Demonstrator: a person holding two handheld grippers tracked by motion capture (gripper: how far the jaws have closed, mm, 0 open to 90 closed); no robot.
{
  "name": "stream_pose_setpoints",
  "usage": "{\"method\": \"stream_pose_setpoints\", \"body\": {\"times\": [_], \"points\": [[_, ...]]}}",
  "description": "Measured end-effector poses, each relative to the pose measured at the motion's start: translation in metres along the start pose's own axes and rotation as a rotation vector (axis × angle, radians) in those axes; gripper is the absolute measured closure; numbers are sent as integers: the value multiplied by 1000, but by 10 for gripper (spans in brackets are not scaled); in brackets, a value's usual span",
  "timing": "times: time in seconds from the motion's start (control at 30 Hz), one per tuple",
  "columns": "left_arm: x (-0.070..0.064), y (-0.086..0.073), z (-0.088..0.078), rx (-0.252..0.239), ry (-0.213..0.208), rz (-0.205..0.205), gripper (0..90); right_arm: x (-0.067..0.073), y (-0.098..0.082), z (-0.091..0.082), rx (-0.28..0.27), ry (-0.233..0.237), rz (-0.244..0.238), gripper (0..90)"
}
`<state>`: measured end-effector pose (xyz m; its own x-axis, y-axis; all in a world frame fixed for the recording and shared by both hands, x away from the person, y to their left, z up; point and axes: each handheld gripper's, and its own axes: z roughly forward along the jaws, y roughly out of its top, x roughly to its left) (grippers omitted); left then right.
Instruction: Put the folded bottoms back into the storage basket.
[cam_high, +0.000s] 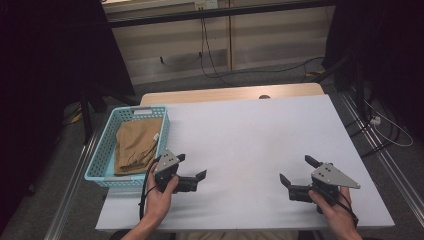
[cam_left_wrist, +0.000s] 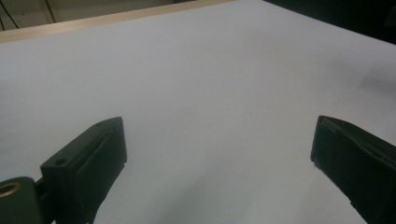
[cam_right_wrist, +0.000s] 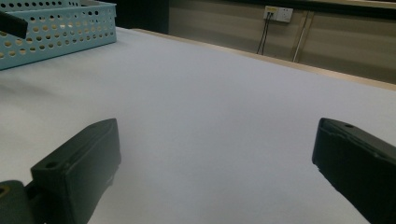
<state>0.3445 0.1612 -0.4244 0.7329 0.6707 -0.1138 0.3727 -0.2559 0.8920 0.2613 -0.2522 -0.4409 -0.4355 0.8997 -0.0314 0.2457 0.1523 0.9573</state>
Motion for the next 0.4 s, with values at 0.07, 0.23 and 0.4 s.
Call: {"method": "stream_pose_setpoints", "body": {"times": [0.07,0.23,0.4], "points": [[2,-2,0,-5,6,-9,35,0,0,0,-1,4,4,11],[3,-4,4,3,-3,-23,35,0,0,0,0,5,4,11],[3,-4,4,24,4,-13,35,-2,0,0,-1,4,7,11]]}}
